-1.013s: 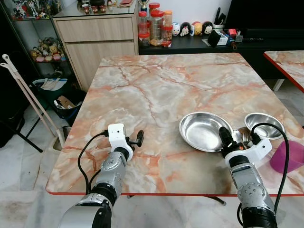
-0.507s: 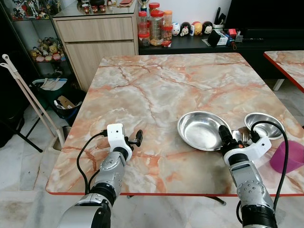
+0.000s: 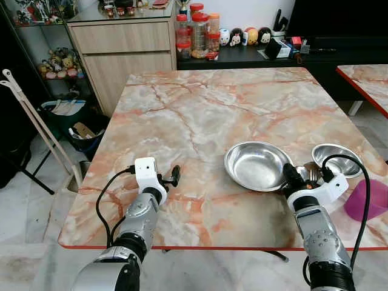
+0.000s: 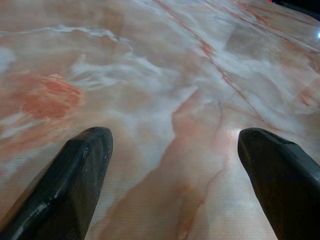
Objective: Setting the table
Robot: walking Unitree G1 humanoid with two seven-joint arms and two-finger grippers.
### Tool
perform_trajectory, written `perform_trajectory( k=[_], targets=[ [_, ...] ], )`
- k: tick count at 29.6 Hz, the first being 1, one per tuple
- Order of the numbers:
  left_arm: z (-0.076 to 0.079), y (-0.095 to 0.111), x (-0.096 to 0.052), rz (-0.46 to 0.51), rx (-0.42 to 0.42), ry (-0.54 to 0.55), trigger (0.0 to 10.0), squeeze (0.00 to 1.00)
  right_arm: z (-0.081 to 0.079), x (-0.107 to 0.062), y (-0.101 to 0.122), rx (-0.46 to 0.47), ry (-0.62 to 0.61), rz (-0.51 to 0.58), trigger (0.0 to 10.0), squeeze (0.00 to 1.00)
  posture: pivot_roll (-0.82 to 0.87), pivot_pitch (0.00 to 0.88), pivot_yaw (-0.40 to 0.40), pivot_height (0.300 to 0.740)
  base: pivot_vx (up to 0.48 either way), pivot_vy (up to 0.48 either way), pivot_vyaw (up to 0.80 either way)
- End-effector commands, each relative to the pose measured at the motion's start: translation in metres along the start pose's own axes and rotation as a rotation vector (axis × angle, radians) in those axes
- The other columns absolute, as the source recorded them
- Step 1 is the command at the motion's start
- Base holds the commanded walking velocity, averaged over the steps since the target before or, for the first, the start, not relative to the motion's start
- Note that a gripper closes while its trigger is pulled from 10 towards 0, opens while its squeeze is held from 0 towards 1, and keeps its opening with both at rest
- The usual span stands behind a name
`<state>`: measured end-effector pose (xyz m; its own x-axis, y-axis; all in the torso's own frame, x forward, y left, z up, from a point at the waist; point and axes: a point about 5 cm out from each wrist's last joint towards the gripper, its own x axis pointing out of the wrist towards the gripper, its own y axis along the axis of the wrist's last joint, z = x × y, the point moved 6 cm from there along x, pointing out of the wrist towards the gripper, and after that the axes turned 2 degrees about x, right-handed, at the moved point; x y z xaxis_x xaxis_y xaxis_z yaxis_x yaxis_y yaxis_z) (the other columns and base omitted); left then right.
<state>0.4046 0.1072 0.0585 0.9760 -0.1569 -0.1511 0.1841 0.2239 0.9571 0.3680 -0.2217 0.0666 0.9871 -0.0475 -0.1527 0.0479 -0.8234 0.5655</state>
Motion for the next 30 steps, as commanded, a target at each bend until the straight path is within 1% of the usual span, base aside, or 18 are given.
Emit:
perform_trajectory(
  k=[1,2,3,4,5,6,11,15,16,24,25,26,27,28,30],
  targets=[
    [-0.001,0.001,0.001,-0.008,0.006,0.002,10.0,0.00,-0.001,0.000,0.002,0.004,0.003,0.011,1.4,0.00,-0.06,0.000,0.012,0.740,0.000,0.000,0.00],
    [-0.001,0.001,0.001,-0.009,0.008,0.000,10.0,0.00,-0.001,0.000,0.001,0.004,0.003,0.010,2.4,0.00,-0.06,0.000,0.012,0.740,0.000,0.000,0.00],
    [0.000,0.001,0.001,-0.010,0.013,-0.005,10.0,0.00,-0.001,-0.001,0.000,0.004,0.003,0.007,0.6,0.00,-0.06,0.000,0.013,0.740,0.000,0.000,0.00],
    [0.000,0.001,0.002,-0.010,0.014,-0.006,10.0,0.00,-0.001,-0.001,-0.001,0.005,0.003,0.006,0.3,0.00,-0.06,0.000,0.013,0.740,0.000,0.000,0.00],
    [0.000,0.001,0.002,-0.010,0.014,-0.007,10.0,0.00,-0.001,-0.001,-0.001,0.005,0.003,0.005,0.3,0.00,-0.06,0.000,0.013,0.740,0.000,0.000,0.00],
    [0.000,0.001,0.002,-0.010,0.014,-0.008,10.0,0.00,-0.001,-0.002,-0.001,0.005,0.002,0.005,0.5,0.00,-0.06,0.000,0.014,0.740,0.000,0.000,0.00],
    [0.002,0.001,0.002,-0.010,0.016,-0.013,10.0,0.00,-0.001,-0.002,-0.002,0.006,0.003,0.002,0.7,0.00,-0.06,0.000,0.011,0.740,0.000,0.000,0.00],
    [0.002,0.000,0.001,-0.012,0.015,-0.012,10.0,0.00,-0.001,-0.002,-0.002,0.005,0.004,0.001,0.3,0.00,-0.06,0.000,0.011,0.740,0.000,0.000,0.00],
    [0.002,0.000,0.001,-0.013,0.014,-0.012,10.0,0.00,-0.001,-0.001,-0.002,0.005,0.005,0.001,0.0,0.00,-0.06,0.000,0.008,0.740,0.000,0.000,0.00],
    [0.002,-0.001,0.001,-0.014,0.015,-0.013,10.0,0.00,-0.004,-0.001,-0.002,0.011,0.015,0.005,0.0,0.00,-0.06,0.000,0.011,0.740,0.000,0.000,0.00],
    [0.002,-0.001,0.001,-0.014,0.015,-0.014,10.0,0.00,-0.006,-0.001,-0.002,0.009,0.026,0.007,4.0,0.00,-0.06,0.000,0.014,0.740,0.000,0.000,0.00],
    [0.002,-0.001,0.001,-0.014,0.016,-0.015,10.0,0.00,-0.007,-0.001,-0.003,0.007,0.033,0.008,8.4,0.00,-0.06,0.000,0.014,0.740,0.000,0.000,0.00],
    [0.002,-0.001,0.001,-0.014,0.018,-0.016,10.0,0.00,-0.008,-0.001,-0.003,0.007,0.037,0.009,8.4,0.00,-0.06,0.000,0.014,0.740,0.000,0.000,0.00],
    [0.003,-0.001,0.001,-0.014,0.027,-0.019,10.0,0.00,-0.010,-0.001,-0.003,0.013,0.041,0.012,10.0,0.00,-0.06,0.000,0.015,0.740,0.000,0.000,0.00],
    [0.003,0.000,0.002,-0.014,0.028,-0.019,10.0,0.00,-0.012,-0.001,-0.003,0.015,0.051,0.015,10.0,0.00,-0.06,0.000,0.018,0.740,0.000,0.000,0.00]
  ],
)
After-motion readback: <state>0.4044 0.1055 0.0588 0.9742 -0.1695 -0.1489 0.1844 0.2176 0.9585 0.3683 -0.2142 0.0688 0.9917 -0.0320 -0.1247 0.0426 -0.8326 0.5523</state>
